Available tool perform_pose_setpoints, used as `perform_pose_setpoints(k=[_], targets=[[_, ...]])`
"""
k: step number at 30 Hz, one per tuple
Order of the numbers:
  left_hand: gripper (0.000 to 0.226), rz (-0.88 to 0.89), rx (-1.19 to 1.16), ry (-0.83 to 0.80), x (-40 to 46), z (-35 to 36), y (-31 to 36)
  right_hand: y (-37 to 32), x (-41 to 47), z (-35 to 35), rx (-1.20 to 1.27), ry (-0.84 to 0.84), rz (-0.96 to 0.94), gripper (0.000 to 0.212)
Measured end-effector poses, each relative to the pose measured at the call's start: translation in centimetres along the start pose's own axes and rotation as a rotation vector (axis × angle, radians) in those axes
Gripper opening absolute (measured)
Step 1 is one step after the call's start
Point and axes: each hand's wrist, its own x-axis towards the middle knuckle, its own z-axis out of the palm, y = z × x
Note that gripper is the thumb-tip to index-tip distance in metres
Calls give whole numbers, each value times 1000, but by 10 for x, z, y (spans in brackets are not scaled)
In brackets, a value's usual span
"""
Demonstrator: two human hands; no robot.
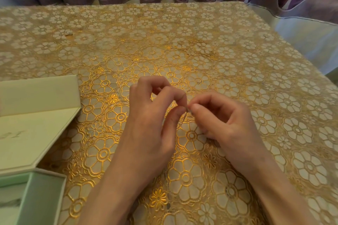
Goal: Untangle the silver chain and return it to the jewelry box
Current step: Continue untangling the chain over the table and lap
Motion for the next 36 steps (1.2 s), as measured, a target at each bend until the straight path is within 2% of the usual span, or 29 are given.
perform_pose_setpoints(k=[6,16,22,36], targets=[[6,-1,10,20,1,0,0,-1,0,-1,-20,-30,21,6],[10,-103,-37,57,3,1,1,7,2,-2,55,71,52,4],[16,-181,-105,36,2,2,2,7,2,-2,57,53,28,4],[5,-298,-202,-29,4,-2,6,7,2,0,-12,26,-44,9]])
